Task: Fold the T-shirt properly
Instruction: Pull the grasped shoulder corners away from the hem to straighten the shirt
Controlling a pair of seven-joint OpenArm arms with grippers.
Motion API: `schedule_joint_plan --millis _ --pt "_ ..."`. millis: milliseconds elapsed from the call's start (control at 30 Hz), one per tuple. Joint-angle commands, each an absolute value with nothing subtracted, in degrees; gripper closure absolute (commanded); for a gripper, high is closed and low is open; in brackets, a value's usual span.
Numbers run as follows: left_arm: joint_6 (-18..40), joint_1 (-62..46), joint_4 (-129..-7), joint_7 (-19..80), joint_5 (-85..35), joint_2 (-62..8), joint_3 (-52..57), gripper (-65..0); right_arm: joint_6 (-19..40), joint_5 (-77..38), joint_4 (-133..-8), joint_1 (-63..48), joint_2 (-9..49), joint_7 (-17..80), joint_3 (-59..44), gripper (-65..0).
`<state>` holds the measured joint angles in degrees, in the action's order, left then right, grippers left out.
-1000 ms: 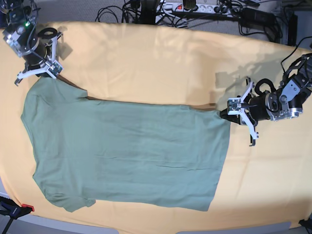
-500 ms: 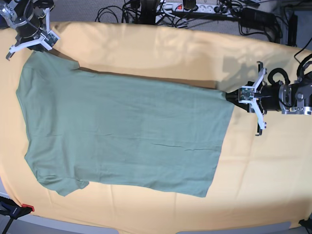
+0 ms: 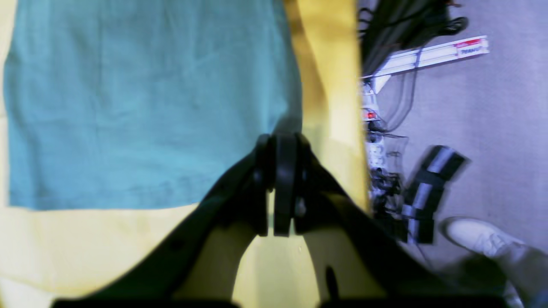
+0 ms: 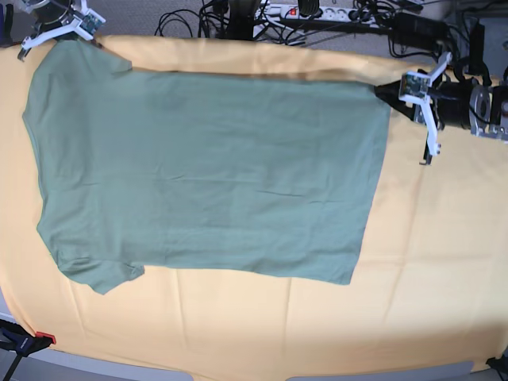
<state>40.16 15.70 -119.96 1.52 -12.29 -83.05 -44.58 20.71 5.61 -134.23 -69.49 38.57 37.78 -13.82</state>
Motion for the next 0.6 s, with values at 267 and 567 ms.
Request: schedule_joint_plan --millis 267,567 --pt "40.00 14.96 -120.49 1.69 -12.60 -84.05 -43.81 0.0 20.21 6.11 -135.00 -72.51 39.07 37.32 -14.26 0.0" --pt "38.48 15.09 -120.46 1.78 -9.15 -80.23 -43.81 0.0 16.95 6.00 -135.00 -67.31 39.07 26.30 -14.26 0.0"
